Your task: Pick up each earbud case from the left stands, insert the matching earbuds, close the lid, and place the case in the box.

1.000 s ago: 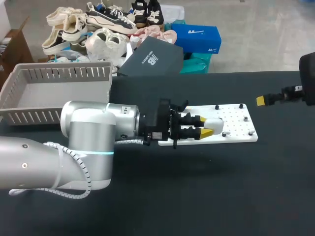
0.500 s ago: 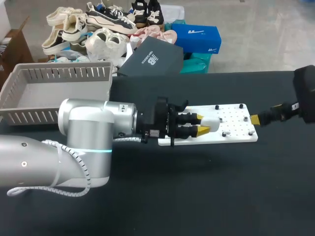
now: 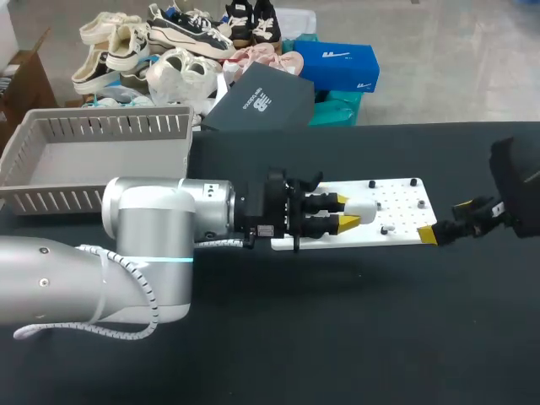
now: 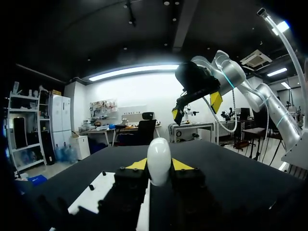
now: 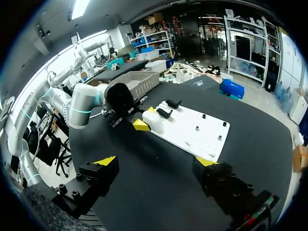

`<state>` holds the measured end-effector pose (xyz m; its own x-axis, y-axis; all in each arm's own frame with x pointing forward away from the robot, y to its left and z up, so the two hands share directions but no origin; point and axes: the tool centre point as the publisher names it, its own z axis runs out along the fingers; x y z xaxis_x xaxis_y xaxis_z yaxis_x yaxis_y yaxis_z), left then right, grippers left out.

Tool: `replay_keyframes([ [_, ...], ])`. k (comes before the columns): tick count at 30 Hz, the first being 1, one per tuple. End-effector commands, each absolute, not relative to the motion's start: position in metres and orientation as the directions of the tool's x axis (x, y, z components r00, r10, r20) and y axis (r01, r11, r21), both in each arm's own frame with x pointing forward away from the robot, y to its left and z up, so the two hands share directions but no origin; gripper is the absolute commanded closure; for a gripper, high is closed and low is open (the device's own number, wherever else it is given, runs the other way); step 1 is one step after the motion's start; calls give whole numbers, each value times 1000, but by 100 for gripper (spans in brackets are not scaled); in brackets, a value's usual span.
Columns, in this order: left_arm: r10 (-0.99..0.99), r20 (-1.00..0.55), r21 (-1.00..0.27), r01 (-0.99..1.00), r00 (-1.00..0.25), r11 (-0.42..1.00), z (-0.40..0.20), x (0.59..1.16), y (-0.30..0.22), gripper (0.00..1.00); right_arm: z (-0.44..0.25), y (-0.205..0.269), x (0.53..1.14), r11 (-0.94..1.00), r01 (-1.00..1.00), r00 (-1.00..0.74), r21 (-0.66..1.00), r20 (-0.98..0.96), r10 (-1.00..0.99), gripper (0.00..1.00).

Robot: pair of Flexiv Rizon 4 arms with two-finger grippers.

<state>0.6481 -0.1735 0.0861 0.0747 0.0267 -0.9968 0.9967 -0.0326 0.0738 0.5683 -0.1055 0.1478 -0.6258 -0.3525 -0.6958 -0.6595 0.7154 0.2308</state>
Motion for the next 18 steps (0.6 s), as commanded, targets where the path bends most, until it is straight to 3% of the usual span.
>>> replay_keyframes([
  [1,15,-997,78,997,78,-26,84,648,-174,100,144,-94,566,763,-626,-627,162,-686,-370,0],
  [18,4,-999,47,997,48,-58,80,643,-174,100,119,-73,582,811,-574,-665,108,-640,-385,0],
])
